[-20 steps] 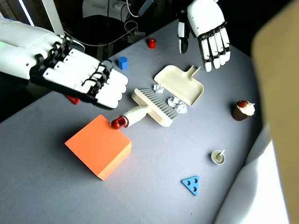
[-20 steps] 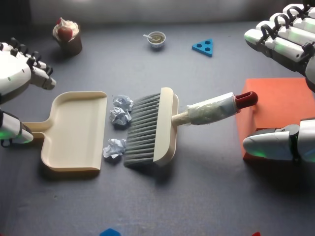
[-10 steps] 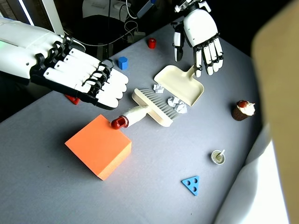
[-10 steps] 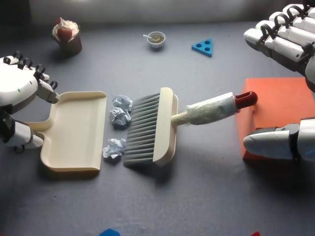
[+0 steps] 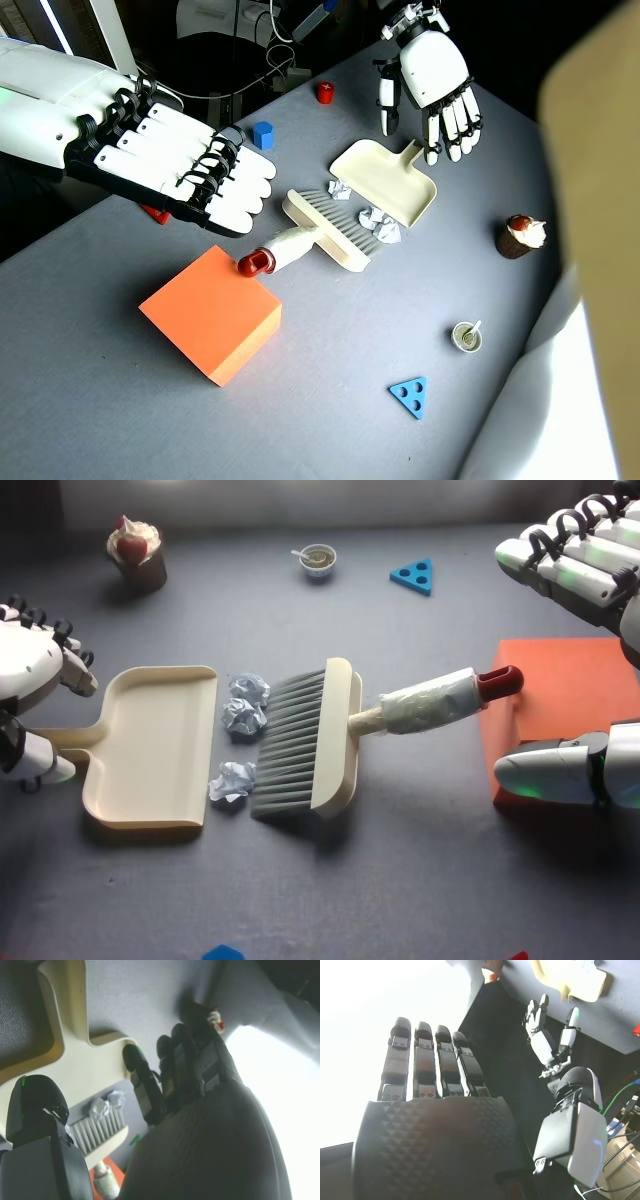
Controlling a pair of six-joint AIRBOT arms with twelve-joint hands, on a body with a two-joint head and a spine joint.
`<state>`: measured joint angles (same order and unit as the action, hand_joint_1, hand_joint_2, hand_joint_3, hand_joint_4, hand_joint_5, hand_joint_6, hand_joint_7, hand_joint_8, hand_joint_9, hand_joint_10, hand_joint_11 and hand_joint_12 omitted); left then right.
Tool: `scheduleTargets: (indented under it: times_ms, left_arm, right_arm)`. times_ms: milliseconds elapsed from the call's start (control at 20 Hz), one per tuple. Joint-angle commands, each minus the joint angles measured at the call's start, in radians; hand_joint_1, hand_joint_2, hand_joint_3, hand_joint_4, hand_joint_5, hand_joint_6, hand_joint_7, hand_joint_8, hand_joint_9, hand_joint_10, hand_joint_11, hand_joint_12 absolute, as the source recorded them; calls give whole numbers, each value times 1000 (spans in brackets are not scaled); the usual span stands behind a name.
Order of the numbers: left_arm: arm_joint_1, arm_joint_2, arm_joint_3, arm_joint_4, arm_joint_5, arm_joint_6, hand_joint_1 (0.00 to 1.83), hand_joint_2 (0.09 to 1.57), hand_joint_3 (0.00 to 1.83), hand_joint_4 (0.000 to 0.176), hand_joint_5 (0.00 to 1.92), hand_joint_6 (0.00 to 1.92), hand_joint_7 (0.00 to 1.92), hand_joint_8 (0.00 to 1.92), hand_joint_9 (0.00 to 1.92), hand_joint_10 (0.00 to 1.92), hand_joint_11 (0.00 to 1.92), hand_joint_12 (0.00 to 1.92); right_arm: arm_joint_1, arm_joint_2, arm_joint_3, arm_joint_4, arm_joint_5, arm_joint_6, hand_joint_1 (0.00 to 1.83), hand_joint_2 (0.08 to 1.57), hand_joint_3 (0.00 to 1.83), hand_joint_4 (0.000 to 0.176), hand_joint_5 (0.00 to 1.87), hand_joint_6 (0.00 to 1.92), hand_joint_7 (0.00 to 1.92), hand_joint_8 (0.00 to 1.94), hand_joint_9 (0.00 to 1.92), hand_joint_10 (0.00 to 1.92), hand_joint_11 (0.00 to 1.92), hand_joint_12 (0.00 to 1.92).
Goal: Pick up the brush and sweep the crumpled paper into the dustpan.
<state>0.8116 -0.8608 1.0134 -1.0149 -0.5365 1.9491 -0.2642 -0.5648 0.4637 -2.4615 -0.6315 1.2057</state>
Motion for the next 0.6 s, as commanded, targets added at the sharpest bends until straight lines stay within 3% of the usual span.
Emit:
scheduleTargets:
  times_ms: [0, 250, 300, 350, 450, 500, 550]
  left_arm:
    - [-2, -4, 9, 27, -87, 1, 924, 1008, 3, 26, 593, 0, 282, 0, 210, 0, 36, 487]
    - [21, -22, 14, 6, -111, 6, 907, 1008, 1, 21, 605, 5, 285, 1, 227, 6, 50, 499]
    - [27, -27, 15, 1, -118, 6, 902, 997, 0, 31, 600, 2, 299, 7, 231, 7, 55, 502]
    - [33, -31, 15, -1, -123, 6, 923, 1003, 0, 22, 588, 0, 288, 1, 210, 1, 29, 495]
    - [47, -42, 19, -9, -129, 5, 891, 1014, 4, 29, 570, 0, 279, 0, 200, 0, 22, 501]
    - [54, -46, 20, -9, -135, 0, 913, 1011, 2, 15, 573, 2, 271, 0, 202, 1, 23, 503]
    - [59, -48, 20, -9, -139, -3, 923, 1007, 0, 12, 583, 5, 277, 3, 221, 8, 40, 511]
  right_arm:
    - [13, 12, 1, -36, -100, 1, 0, 879, 0, 0, 60, 8, 103, 9, 122, 7, 129, 53]
    - [13, 12, 1, -36, -100, 1, 0, 875, 0, 0, 51, 3, 85, 4, 102, 2, 115, 42]
    - [13, 12, 1, -36, -100, 1, 0, 876, 0, 0, 52, 4, 86, 4, 103, 2, 115, 41]
    - [13, 12, 1, -36, -100, 1, 0, 881, 0, 0, 52, 3, 88, 4, 105, 3, 115, 41]
    - [13, 12, 1, -36, -100, 1, 0, 881, 0, 0, 43, 2, 77, 2, 92, 2, 107, 36]
    - [13, 12, 1, -36, -100, 1, 0, 880, 0, 0, 52, 5, 86, 6, 101, 5, 122, 42]
    - [13, 12, 1, -36, -100, 1, 0, 880, 0, 0, 56, 6, 87, 5, 100, 5, 121, 41]
